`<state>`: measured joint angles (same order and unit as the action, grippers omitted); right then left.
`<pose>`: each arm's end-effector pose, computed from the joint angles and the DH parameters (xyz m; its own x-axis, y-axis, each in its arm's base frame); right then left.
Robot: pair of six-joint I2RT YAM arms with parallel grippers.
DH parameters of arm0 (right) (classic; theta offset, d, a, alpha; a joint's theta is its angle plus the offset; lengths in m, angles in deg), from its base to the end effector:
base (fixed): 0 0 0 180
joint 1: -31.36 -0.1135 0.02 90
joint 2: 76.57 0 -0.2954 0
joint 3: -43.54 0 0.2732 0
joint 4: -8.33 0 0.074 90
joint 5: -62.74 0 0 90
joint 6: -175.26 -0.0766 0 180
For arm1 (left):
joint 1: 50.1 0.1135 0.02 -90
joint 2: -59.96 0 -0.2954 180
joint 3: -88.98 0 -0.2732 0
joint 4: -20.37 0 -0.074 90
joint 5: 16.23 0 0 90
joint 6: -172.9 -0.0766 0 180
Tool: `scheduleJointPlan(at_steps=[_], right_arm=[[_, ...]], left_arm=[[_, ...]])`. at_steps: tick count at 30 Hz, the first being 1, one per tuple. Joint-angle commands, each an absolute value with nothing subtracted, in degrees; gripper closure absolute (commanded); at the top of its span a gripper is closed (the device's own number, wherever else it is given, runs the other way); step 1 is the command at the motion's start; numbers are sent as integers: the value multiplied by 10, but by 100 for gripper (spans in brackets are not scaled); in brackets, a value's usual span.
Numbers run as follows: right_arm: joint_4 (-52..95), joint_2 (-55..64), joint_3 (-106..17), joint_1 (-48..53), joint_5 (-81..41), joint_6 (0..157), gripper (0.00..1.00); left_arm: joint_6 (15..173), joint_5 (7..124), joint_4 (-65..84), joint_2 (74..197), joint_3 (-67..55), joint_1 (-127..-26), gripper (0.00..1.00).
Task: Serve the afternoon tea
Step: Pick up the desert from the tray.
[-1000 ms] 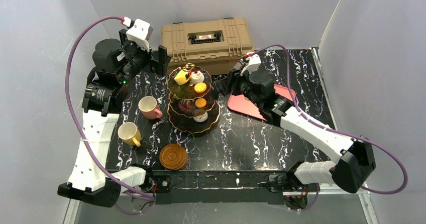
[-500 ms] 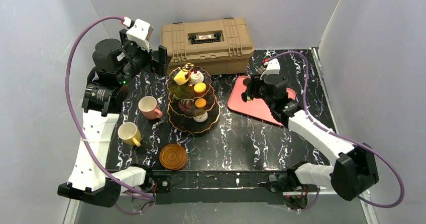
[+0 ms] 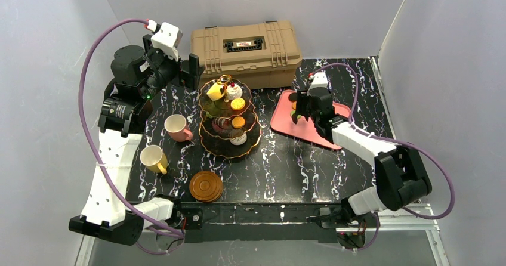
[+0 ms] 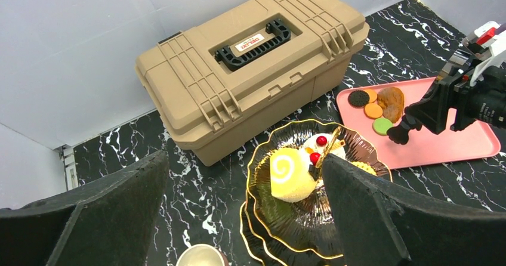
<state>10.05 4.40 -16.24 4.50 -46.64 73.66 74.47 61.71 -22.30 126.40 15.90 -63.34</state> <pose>0.3354 0.1414 0.2496 -0.3711 0.0247 -0.9283 -0.0806 0.9950 0.0587 0.2480 -0.0748 0.5559 0.0258 0.1412 -0.9896 0.4280 0.8931 0.1386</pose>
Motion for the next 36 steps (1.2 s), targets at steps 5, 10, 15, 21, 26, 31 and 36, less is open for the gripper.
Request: scheduleJointPlan(at_steps=[5, 10, 15, 21, 26, 31, 36], right_arm=[[12, 90, -189, 63, -443, 747, 34], [2, 116, -206, 66, -435, 744, 34], [-5, 135, -215, 66, -428, 742, 34], [-13, 153, -223, 66, -421, 742, 34], [-14, 166, -229, 67, -409, 743, 39], [-6, 162, -228, 66, -399, 751, 58], [9, 127, -226, 65, -384, 755, 71]], left_arm=[[745, 614, -218, 1267, 171, -630, 1], [744, 615, -218, 1269, 174, -630, 1], [741, 616, -217, 1269, 173, -630, 1], [741, 617, -215, 1269, 171, -630, 1], [741, 617, -213, 1269, 170, -630, 1], [741, 617, -213, 1269, 169, -630, 1], [739, 616, -213, 1269, 167, -630, 1]])
